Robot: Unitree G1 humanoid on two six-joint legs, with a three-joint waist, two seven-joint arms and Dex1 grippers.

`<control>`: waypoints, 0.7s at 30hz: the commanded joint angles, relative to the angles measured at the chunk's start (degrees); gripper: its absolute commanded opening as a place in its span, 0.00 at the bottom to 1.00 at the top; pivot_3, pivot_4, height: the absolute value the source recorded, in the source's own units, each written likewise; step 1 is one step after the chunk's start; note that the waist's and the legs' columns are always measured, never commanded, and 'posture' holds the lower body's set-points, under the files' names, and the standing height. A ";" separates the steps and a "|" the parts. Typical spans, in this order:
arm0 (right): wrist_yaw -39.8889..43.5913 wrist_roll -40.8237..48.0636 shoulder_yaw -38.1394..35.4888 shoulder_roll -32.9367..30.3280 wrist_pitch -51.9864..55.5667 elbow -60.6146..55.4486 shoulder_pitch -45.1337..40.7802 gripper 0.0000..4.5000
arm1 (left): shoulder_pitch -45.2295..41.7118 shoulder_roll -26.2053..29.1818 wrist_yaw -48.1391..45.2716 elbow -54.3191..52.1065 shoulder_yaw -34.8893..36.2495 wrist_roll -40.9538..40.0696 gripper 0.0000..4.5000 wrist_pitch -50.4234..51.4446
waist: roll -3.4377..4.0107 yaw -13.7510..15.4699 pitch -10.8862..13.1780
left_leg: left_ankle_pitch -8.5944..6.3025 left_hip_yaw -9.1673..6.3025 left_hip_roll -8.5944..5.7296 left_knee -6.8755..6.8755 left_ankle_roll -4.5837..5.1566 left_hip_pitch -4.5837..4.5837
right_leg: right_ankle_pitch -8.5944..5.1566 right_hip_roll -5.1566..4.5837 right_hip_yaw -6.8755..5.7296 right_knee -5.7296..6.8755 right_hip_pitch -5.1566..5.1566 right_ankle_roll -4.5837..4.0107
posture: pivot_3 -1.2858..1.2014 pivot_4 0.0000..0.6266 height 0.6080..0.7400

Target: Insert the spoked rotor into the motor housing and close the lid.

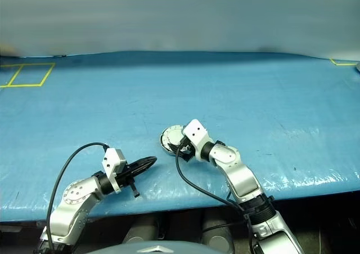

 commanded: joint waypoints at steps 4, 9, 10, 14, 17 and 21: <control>-0.67 0.39 -0.97 1.97 -0.04 -1.24 0.15 0.67 | -1.76 0.15 -0.36 0.11 0.00 -0.25 0.00 -1.04 | 0.00 0.00 0.00 | 0.00 0.00 -0.01 0.00 0.00 0.00 | 0.00 0.00 0.01 0.00 0.01 0.00 | 0.52 0.24 1.00; -2.12 -0.22 -1.37 3.30 1.65 -1.23 -0.66 0.67 | -2.43 0.22 -0.66 0.42 -0.20 -0.33 0.00 -0.92 | 0.00 -0.30 0.00 | 0.00 0.00 -0.01 -0.04 0.00 0.00 | 0.00 0.01 0.01 0.00 -0.02 0.00 | 0.52 0.24 1.00; -2.00 0.29 -1.53 3.68 2.19 -1.56 -0.74 0.67 | -2.48 0.24 -0.71 0.46 -0.20 -0.36 0.00 -0.92 | 0.00 -0.37 0.00 | 0.00 0.00 -0.01 -0.04 -0.01 0.00 | 0.00 0.01 0.01 0.00 -0.02 0.00 | 0.52 0.24 1.00; -2.08 2.78 -2.54 6.44 4.02 -3.81 -1.39 0.67 | -2.60 0.46 -0.87 0.80 -0.35 -0.09 0.00 -0.98 | 0.01 -0.54 0.00 | 0.01 0.00 0.00 -0.04 -0.02 0.01 | 0.02 0.02 0.01 0.00 -0.02 -0.02 | 0.52 0.24 1.00; -2.29 1.54 -1.96 6.53 4.02 -2.90 -1.68 0.67 | -2.66 0.48 -0.91 0.96 -0.40 -0.02 0.00 -1.06 | 0.01 -0.56 0.01 | 0.01 0.00 0.01 -0.04 -0.02 0.00 | 0.02 0.02 0.00 0.01 -0.04 -0.03 | 0.52 0.24 1.00; -2.66 -3.20 0.99 4.44 1.66 0.43 -1.33 0.67 | -2.78 0.46 -1.00 1.24 -0.63 0.31 0.00 -1.29 | 0.01 -0.56 0.01 | 0.01 0.02 -0.02 -0.05 -0.02 -0.01 | 0.02 0.01 0.01 0.00 -0.06 -0.03 | 0.52 0.24 1.00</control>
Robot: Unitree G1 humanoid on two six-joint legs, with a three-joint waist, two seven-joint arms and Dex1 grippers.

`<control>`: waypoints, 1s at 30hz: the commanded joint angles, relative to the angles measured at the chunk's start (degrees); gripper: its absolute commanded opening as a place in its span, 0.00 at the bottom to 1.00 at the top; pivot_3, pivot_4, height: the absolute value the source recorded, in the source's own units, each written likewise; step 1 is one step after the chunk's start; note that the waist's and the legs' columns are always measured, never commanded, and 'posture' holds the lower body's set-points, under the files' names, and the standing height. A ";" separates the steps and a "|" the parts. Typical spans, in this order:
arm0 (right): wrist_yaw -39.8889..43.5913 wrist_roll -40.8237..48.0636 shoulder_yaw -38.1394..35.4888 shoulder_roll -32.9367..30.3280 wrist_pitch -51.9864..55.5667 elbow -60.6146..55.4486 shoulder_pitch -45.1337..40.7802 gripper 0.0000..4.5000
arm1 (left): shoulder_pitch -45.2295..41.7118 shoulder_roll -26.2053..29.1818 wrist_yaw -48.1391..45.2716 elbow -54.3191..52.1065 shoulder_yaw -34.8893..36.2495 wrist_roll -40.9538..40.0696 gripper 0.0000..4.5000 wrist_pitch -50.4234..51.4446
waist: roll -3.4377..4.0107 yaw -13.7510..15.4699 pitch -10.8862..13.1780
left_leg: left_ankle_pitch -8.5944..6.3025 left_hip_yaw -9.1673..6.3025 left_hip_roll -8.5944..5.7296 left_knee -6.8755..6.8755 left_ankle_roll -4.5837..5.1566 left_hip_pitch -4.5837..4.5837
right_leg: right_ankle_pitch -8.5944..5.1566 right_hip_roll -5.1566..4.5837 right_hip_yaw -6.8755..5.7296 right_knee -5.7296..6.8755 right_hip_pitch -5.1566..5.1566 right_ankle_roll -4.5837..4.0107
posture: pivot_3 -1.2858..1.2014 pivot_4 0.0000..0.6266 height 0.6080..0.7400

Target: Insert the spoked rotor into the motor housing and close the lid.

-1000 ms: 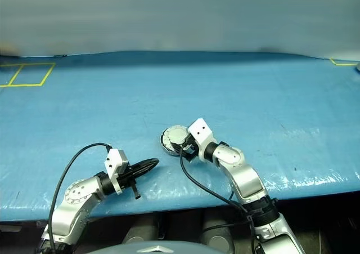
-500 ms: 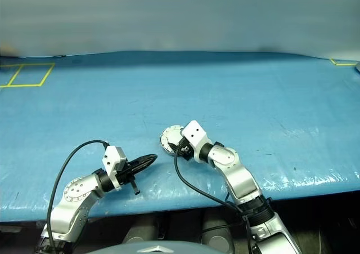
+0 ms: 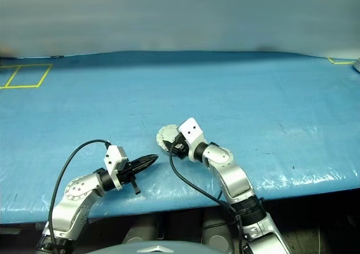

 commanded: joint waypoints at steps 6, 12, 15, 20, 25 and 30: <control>0.60 -0.52 -0.47 -0.60 -1.31 0.67 1.13 0.67 | -0.34 0.37 -0.37 -0.31 -0.38 0.37 0.00 -1.46 | 0.00 -0.01 -0.01 | 0.00 0.00 0.04 0.00 0.00 0.15 | -0.01 0.00 0.00 0.00 0.06 0.00 | 0.52 0.24 1.00; 3.44 3.15 -2.88 -0.70 0.12 -1.45 -1.01 0.67 | -0.62 0.62 -0.84 0.02 -0.63 0.59 0.00 -1.58 | 0.00 0.11 -0.01 | 0.00 -0.01 0.03 0.00 0.00 0.14 | -0.01 -0.02 0.00 -0.03 0.03 0.00 | 0.52 0.24 1.00; 4.60 5.32 -3.81 -0.18 1.71 -3.01 -2.43 0.67 | -1.14 0.56 -0.94 0.48 -0.69 0.70 0.00 -1.66 | 0.01 0.12 0.00 | 0.00 -0.02 0.03 -0.01 0.00 0.05 | -0.01 -0.01 -0.01 -0.02 0.04 -0.01 | 0.52 0.24 1.00; 6.06 5.59 -2.66 -1.06 2.21 -4.35 -3.58 0.67 | -1.72 0.44 -1.16 0.94 -0.89 0.69 0.00 -1.81 | 0.02 0.05 0.01 | 0.00 -0.01 0.02 -0.07 0.00 0.00 | -0.01 0.00 -0.01 -0.02 -0.02 -0.01 | 0.52 0.24 1.00; 7.24 5.06 -1.49 -2.51 1.81 -3.25 -2.74 0.67 | -1.90 0.47 -1.23 1.20 -1.03 0.76 0.00 -2.00 | 0.02 0.05 0.01 | 0.00 0.00 0.01 -0.10 0.00 -0.01 | -0.01 -0.01 -0.01 -0.03 -0.03 -0.02 | 0.52 0.24 1.00; 7.89 4.45 -1.58 -4.04 1.28 -2.25 -2.90 0.67 | -1.79 0.67 -1.42 1.24 -0.98 0.79 0.00 -2.06 | 0.01 0.05 0.01 | 0.00 0.00 0.01 -0.10 0.00 0.00 | -0.01 -0.01 -0.01 -0.03 -0.02 -0.02 | 0.52 0.24 1.00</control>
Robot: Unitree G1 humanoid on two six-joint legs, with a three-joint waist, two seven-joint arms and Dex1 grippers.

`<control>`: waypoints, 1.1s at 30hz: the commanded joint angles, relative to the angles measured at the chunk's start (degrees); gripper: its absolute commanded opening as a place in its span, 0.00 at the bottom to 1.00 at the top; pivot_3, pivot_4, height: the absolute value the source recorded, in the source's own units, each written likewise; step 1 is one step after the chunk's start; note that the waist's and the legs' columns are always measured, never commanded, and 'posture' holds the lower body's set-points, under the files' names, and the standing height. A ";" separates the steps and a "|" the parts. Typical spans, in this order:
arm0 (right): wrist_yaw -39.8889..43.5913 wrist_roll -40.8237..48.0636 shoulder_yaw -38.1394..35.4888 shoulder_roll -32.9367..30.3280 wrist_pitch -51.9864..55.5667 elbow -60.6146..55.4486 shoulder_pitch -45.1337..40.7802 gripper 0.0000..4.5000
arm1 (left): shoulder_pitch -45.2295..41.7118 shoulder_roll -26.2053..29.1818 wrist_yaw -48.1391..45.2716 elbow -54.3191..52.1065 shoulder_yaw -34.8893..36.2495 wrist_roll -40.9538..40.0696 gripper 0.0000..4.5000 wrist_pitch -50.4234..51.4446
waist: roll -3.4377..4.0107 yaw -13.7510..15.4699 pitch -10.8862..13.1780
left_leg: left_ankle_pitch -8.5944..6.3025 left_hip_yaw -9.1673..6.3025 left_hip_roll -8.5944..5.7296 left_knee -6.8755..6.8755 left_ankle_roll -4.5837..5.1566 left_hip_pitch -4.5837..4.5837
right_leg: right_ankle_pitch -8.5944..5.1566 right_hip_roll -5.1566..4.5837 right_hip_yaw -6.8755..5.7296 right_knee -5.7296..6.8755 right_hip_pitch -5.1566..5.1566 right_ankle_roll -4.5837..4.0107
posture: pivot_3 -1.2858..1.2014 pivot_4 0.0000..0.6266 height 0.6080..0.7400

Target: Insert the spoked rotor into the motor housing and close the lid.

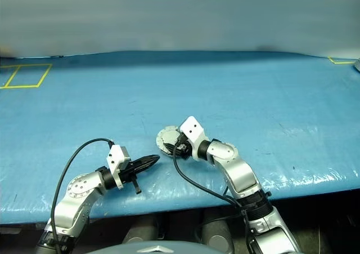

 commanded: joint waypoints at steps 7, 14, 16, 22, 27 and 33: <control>-0.11 -1.70 0.45 -0.26 -2.42 0.80 -0.69 0.67 | -0.56 0.40 -0.57 -0.52 0.09 -0.11 0.00 -0.90 | 0.00 0.00 0.00 | 0.00 0.00 0.00 0.01 0.00 0.01 | 0.00 0.00 0.00 0.00 0.01 0.00 | 0.52 0.24 1.00; -1.11 -2.29 0.21 0.04 -1.59 0.98 -0.33 0.67 | -0.86 0.47 -0.88 -0.44 -0.09 -0.12 0.00 -1.01 | 0.00 0.01 0.00 | 0.00 0.00 0.01 0.01 0.00 0.01 | 0.00 0.00 0.00 0.00 0.01 0.00 | 0.52 0.24 1.00; -1.24 -2.97 1.02 0.01 -1.98 0.86 -0.10 0.67 | -0.90 0.53 -0.93 -0.34 -0.12 -0.12 0.00 -1.09 | 0.00 0.01 0.00 | 0.00 0.00 0.00 0.01 0.00 0.01 | 0.00 0.00 0.00 0.00 0.01 0.00 | 0.52 0.24 1.00; -2.73 -8.04 4.82 -1.02 -4.03 3.28 1.18 0.67 | -1.28 0.60 -0.95 -0.17 -0.22 -0.14 0.00 -1.18 | 0.00 -0.09 -0.01 | 0.00 0.01 0.01 0.01 0.00 0.08 | 0.00 0.01 0.00 0.00 0.03 0.00 | 0.52 0.24 1.00; -4.63 -8.80 4.55 -0.36 -3.40 5.20 2.54 0.67 | -1.33 0.51 -0.85 -0.22 -0.31 -0.17 0.00 -1.41 | -0.02 -0.08 -0.04 | -0.01 0.02 0.06 -0.01 -0.01 0.44 | -0.04 -0.01 0.01 0.00 0.15 -0.04 | 0.52 0.24 1.00; -4.52 -9.53 4.90 -1.51 -0.63 6.69 2.60 0.67 | -1.36 0.50 -0.59 -0.21 -0.17 -0.10 0.00 -1.55 | -0.01 -0.03 -0.17 | -0.01 0.02 0.10 0.00 -0.02 0.55 | -0.05 -0.05 0.01 0.00 0.23 -0.03 | 0.52 0.24 1.00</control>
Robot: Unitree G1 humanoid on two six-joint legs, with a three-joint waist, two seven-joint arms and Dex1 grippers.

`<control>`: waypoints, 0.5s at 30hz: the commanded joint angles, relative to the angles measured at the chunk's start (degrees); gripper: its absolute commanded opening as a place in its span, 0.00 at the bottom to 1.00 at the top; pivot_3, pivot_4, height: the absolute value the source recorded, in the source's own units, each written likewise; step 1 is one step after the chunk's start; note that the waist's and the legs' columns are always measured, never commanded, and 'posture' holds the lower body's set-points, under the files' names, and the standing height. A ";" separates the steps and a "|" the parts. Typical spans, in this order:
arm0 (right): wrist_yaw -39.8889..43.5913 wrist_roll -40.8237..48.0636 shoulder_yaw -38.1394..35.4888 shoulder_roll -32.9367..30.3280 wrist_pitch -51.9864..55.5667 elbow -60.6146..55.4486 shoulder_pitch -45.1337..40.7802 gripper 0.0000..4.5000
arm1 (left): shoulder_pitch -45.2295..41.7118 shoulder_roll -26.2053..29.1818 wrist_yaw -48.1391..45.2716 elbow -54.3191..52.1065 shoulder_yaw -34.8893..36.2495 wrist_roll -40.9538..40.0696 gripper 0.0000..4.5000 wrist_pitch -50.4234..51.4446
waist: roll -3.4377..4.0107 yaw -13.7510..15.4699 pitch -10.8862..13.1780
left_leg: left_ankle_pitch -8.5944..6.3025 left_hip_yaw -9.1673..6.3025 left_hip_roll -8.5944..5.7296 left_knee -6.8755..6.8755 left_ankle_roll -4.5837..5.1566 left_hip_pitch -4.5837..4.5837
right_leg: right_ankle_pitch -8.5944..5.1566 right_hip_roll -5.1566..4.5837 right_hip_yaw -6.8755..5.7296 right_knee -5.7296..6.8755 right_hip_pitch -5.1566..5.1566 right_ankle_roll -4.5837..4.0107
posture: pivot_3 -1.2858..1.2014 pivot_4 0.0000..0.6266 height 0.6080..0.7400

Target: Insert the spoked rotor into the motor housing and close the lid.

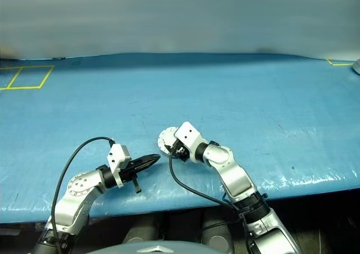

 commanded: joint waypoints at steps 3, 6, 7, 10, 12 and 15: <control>0.24 -1.07 0.08 -1.58 5.31 3.75 1.79 0.67 | -0.43 -0.14 0.42 -0.71 0.32 0.17 0.00 -1.59 | 0.03 0.05 -0.20 | 0.00 0.00 0.01 0.00 0.00 0.01 | 0.00 0.00 0.00 0.00 0.00 0.00 | 0.52 0.24 1.00; 0.11 -0.89 -0.27 -1.53 6.45 3.13 1.98 0.67 | -1.49 -0.98 1.71 -0.53 0.72 -0.05 0.00 -1.12 | 0.06 0.25 -0.29 | 0.00 0.00 -0.01 0.00 0.00 0.01 | 0.00 -0.02 0.00 0.00 0.01 0.00 | 0.52 0.24 1.00; 0.49 -0.03 -0.59 -1.22 6.77 2.46 2.24 0.67 | -2.09 -1.42 2.18 -0.27 0.85 -0.23 0.00 -1.03 | 0.04 0.29 -0.31 | 0.00 0.00 -0.01 0.00 0.00 0.01 | 0.00 -0.02 0.00 0.00 0.02 0.00 | 0.52 0.24 1.00; 0.81 0.32 -0.38 -1.31 6.36 0.98 2.63 0.67 | -3.78 -2.43 2.50 0.93 0.67 -0.56 0.00 -1.03 | 0.04 0.58 -0.34 | 0.00 0.00 -0.01 0.01 0.00 0.01 | 0.00 -0.03 -0.01 0.00 0.03 0.00 | 0.52 0.24 1.00; 0.00 0.67 -1.00 -0.69 6.66 0.55 2.98 0.67 | -5.25 -3.36 2.93 2.67 0.04 0.22 0.00 -1.40 | 0.04 0.64 -0.34 | 0.00 -0.01 -0.03 -0.01 0.00 0.00 | -0.01 -0.04 -0.02 -0.01 0.02 0.00 | 0.52 0.24 1.00; -0.99 1.56 -2.20 0.37 6.72 -0.05 3.60 0.67 | -7.26 -4.37 5.59 5.78 -0.88 4.15 0.00 -3.78 | 0.03 0.73 -0.34 | -0.01 -0.01 -0.08 -0.09 0.01 -0.01 | -0.02 -0.03 -0.03 -0.05 0.00 0.00 | 0.52 0.24 1.00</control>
